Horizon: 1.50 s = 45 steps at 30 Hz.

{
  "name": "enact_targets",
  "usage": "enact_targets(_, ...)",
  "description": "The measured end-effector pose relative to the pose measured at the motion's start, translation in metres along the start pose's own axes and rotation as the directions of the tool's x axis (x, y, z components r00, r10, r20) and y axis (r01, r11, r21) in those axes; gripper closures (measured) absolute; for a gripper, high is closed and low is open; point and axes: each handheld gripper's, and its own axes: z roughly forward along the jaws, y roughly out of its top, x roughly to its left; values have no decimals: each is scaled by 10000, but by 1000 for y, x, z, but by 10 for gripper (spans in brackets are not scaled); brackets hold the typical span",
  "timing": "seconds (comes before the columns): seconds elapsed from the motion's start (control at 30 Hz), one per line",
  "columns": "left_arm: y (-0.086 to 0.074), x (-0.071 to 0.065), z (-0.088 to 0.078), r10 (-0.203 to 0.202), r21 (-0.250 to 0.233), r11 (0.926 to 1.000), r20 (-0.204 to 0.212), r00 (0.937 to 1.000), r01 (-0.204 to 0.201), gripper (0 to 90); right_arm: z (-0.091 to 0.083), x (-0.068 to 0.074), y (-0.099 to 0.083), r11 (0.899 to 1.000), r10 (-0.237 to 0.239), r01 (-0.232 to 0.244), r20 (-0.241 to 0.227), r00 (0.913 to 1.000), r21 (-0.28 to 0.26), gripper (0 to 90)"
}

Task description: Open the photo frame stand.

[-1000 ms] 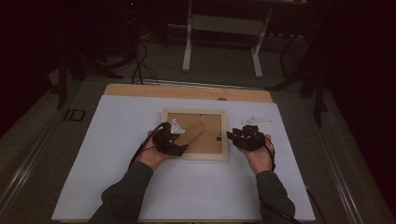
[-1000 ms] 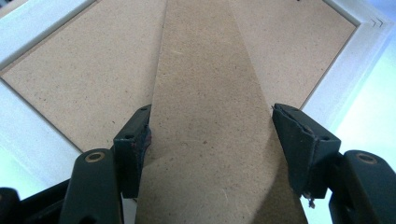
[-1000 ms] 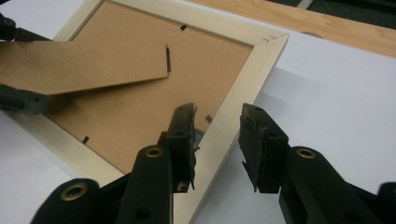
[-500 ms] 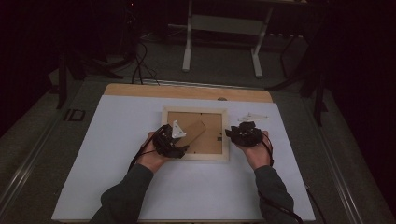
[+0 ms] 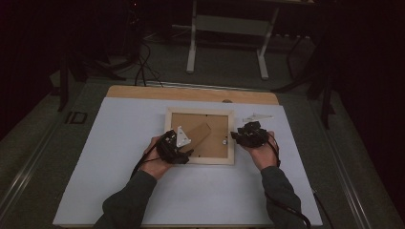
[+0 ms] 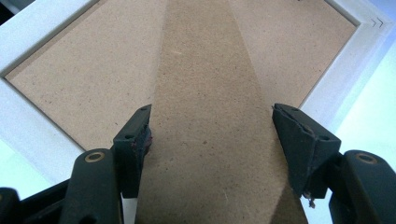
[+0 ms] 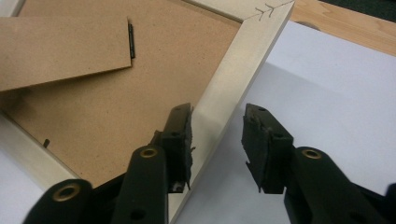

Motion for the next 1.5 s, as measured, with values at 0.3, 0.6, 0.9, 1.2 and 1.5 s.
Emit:
enact_targets(0.3, -2, -4, -2, 138, -246, 9996, -171, 9998, -142, 362, 6, -1, 6, 9994, -1, 6, -143, 9999, 355, 544)
enact_targets(0.6, -3, -12, -6, 541, -536, 9969, -613, 9967, -574, 362, 12, -4, 14, 9975, 143, -105, -533, 9985, 705, 507)
enact_targets(0.9, -4, -15, -7, 790, -630, 9945, -814, 9935, -842, 362, 15, -12, 17, 9946, 519, -439, -849, 9950, 937, 513)
enact_targets(1.2, -5, -19, -10, 1229, -842, 9876, -1129, 9860, -1328, 361, 16, -22, 18, 9920, 979, -837, -1561, 9829, 950, 522)
enact_targets(1.5, -8, -17, -9, 1016, -908, 9898, -946, 9903, -1102, 356, 14, -23, 16, 9868, 1458, -1314, -1648, 9755, 947, 555)
